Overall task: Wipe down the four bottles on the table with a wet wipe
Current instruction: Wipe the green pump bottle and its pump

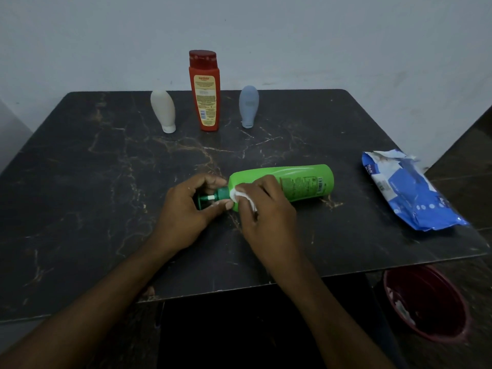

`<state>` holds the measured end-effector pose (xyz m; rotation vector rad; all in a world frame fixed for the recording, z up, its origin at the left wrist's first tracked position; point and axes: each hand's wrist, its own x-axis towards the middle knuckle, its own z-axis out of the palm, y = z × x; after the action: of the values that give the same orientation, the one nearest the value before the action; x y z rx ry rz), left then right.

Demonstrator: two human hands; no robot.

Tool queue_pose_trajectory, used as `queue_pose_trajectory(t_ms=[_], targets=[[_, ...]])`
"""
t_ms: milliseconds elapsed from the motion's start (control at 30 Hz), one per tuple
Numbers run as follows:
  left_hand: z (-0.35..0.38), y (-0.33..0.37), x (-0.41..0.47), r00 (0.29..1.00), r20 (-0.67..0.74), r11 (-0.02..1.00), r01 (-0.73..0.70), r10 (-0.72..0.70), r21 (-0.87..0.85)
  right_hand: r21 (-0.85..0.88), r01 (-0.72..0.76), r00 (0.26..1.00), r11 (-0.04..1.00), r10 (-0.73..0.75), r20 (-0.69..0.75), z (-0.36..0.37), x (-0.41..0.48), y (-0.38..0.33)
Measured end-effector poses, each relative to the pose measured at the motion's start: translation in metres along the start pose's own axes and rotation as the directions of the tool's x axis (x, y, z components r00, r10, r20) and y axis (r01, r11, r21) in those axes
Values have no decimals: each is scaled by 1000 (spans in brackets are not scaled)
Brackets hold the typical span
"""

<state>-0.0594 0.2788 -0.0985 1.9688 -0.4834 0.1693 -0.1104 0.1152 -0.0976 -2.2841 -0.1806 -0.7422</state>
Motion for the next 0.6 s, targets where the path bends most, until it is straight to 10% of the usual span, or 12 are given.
queue_pose_trajectory(t_ms=[400,600], targets=[[-1,-2,-2,956,16,949,-292,292,121,-119,-354,918,928,320,-233,-68,27,83],[-2,-3,-2,957,7,951,-288,289,114,-13,-200,965,980,194,-179,-31,16,29]])
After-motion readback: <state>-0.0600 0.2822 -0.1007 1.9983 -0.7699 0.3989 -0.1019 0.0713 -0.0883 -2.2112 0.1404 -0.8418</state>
